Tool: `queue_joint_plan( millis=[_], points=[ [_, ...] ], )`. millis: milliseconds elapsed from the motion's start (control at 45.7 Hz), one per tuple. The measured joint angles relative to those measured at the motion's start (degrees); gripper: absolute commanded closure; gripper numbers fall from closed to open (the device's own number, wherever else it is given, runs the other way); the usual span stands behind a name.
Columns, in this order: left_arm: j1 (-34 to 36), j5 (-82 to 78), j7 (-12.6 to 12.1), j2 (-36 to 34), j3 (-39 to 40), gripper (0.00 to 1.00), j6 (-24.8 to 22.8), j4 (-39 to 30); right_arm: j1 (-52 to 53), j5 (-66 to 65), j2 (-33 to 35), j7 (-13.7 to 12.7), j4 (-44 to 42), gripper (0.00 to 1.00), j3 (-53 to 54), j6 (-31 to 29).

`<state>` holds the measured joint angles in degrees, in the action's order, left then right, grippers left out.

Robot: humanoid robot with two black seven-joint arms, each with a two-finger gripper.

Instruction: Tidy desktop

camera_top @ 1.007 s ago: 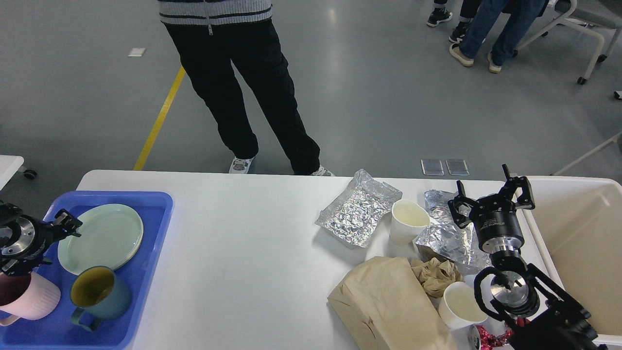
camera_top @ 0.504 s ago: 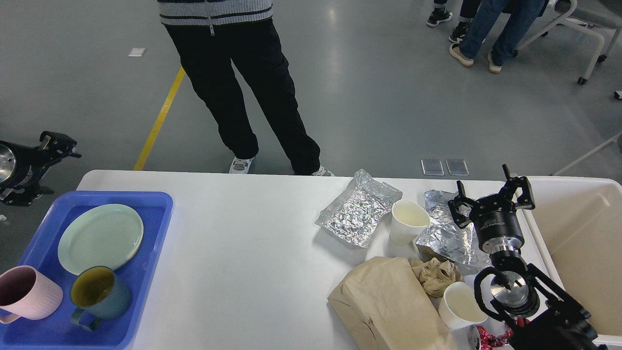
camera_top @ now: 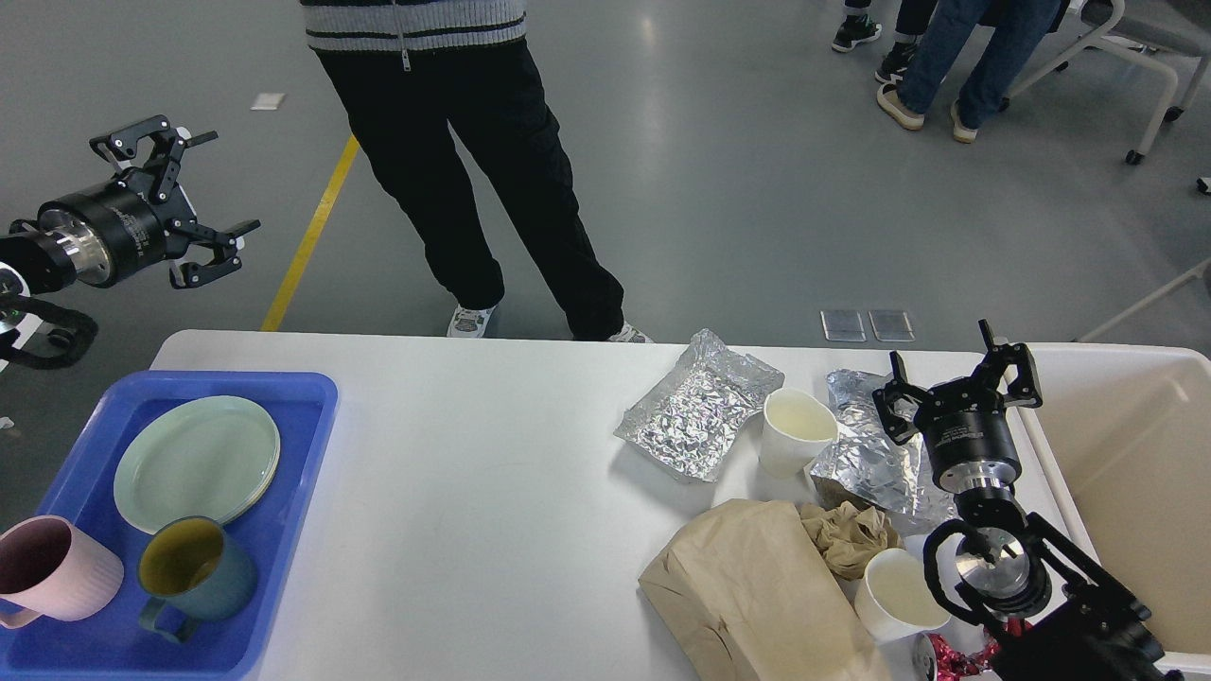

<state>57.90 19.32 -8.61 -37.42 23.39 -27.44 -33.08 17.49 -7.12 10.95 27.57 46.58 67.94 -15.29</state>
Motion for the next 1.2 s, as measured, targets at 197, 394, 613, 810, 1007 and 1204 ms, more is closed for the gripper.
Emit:
queue_joint_plan(
  millis=[197, 394, 613, 810, 1007, 1204],
  points=[
    [-13.08, -1.07, 4.23, 9.77, 21.57, 0.04, 0.55, -1.45, 0.0, 0.0, -0.01, 0.0, 0.0, 0.0, 0.0, 0.0],
    [-25.13, -11.92, 15.07, 14.8, 38.36, 0.04, 3.2, -9.84, 0.04, 0.0, 0.02, -0.02, 0.0, 0.0, 0.0, 0.0],
    [-40.92, -25.32, 17.14, 19.79, 50.99, 0.04, 8.42, -28.07, 0.07, 0.0, 0.04, -0.04, 0.0, 0.0, 0.0, 0.0],
    [-48.77, -27.23, 16.7, 21.01, 52.63, 0.04, 10.32, -35.66, 0.02, 0.05, 0.04, -0.04, 0.01, 0.0, 0.0, 0.0],
    [-48.95, -27.28, 16.6, 21.02, 53.93, 0.04, 10.32, -35.96, 0.0, 0.06, 0.04, -0.04, 0.09, 0.0, 0.0, 0.0],
    [-48.48, -27.54, 16.73, 20.56, 54.24, 0.04, 10.49, -35.74, -0.01, 0.02, 0.04, -0.04, 0.09, 0.0, 0.0, 0.0]
  ],
)
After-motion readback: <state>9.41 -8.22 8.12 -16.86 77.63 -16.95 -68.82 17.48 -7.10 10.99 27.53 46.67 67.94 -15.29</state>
